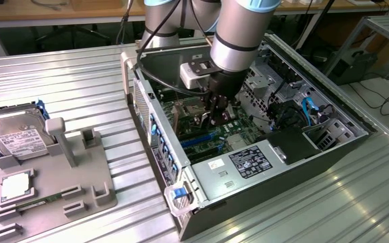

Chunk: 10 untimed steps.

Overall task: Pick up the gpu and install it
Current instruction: 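Insert the gpu into the slot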

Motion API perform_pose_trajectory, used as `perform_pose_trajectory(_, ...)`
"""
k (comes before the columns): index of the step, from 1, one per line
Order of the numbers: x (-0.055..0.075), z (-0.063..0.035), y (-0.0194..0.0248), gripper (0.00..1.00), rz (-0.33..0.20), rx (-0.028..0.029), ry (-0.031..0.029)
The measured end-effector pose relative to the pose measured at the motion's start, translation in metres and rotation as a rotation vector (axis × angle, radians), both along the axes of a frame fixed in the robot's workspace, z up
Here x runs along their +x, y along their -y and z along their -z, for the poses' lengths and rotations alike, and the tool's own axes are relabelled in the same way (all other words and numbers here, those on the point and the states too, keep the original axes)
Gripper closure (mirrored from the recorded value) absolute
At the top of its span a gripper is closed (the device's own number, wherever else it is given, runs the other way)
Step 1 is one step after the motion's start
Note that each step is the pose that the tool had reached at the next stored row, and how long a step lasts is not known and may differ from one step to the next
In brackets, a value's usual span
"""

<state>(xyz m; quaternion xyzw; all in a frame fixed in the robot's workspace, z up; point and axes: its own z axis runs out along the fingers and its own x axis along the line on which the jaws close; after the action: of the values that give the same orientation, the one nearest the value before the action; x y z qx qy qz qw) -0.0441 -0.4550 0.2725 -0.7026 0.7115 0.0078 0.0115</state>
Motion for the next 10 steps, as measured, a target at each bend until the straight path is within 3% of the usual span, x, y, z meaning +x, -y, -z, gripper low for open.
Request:
perform_pose_trajectory(3, 0.0, 0.0017, 0.0004, 0.72, 0.0, 0.0002, -0.0033)
perform_pose_trajectory(10, -0.0043, 0.0034, 0.001, 0.72, 0.0, 0.0001, -0.0034)
